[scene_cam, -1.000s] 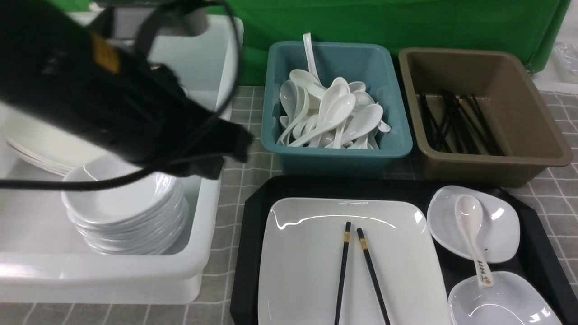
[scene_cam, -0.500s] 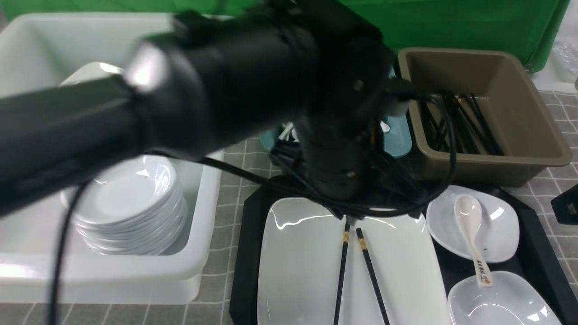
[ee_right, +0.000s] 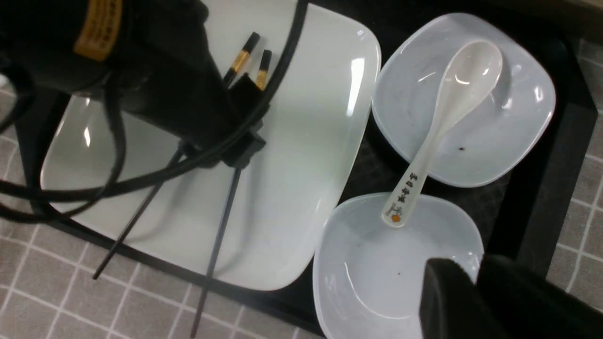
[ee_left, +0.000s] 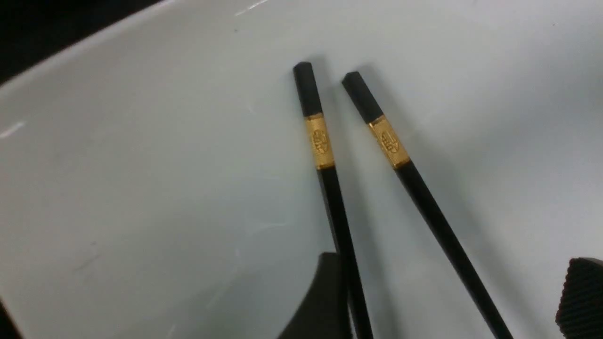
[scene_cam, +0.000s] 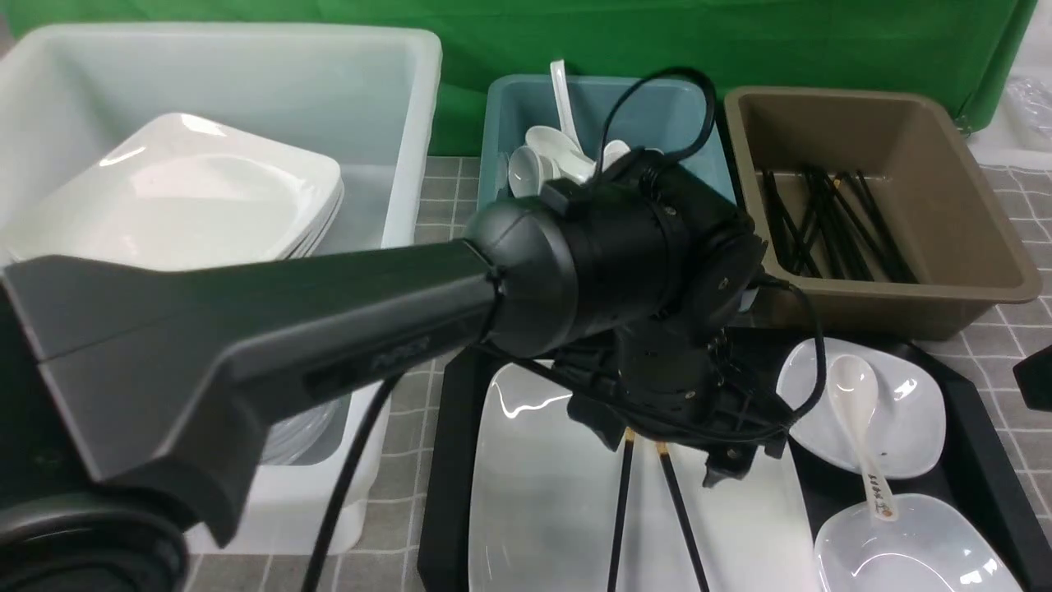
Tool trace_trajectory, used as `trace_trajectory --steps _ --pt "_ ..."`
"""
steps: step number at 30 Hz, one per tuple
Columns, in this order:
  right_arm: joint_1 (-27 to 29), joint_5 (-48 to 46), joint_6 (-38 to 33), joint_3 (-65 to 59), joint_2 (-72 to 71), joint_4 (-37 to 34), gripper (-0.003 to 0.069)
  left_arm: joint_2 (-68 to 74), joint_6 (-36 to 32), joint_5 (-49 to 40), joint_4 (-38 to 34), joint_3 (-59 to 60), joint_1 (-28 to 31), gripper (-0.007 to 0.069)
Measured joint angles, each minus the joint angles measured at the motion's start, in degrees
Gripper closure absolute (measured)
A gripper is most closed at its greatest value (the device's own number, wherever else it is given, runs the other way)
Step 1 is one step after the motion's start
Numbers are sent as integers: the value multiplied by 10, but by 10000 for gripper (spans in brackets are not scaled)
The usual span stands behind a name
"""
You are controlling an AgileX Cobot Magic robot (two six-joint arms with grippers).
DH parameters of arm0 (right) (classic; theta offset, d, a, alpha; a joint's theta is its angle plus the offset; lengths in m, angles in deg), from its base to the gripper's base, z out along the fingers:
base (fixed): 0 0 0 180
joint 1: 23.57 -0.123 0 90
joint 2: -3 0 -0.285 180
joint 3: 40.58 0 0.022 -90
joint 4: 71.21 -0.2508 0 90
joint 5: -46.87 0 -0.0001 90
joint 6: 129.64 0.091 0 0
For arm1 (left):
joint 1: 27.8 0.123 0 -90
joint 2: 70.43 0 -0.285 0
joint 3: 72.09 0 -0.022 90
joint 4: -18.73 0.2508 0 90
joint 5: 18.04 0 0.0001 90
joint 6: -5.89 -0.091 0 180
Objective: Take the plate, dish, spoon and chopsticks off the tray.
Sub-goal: Use the left arm to grab a pair of chopsticks from the plate
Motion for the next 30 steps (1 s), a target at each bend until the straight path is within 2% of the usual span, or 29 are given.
trace_trajectory --steps 3,11,20,24,30 --pt "0 -1 -1 0 0 0 521 19 0 4 -22 0 8 14" --pt "0 -2 -2 0 0 0 515 43 0 4 -22 0 14 24" --pt "0 -2 -6 0 0 0 505 55 0 2 -22 -1 14 83" --pt "0 -2 -6 0 0 0 498 55 0 -11 -22 -1 14 184" --pt "0 -2 -6 0 0 0 495 56 -6 -26 -22 -1 14 452"
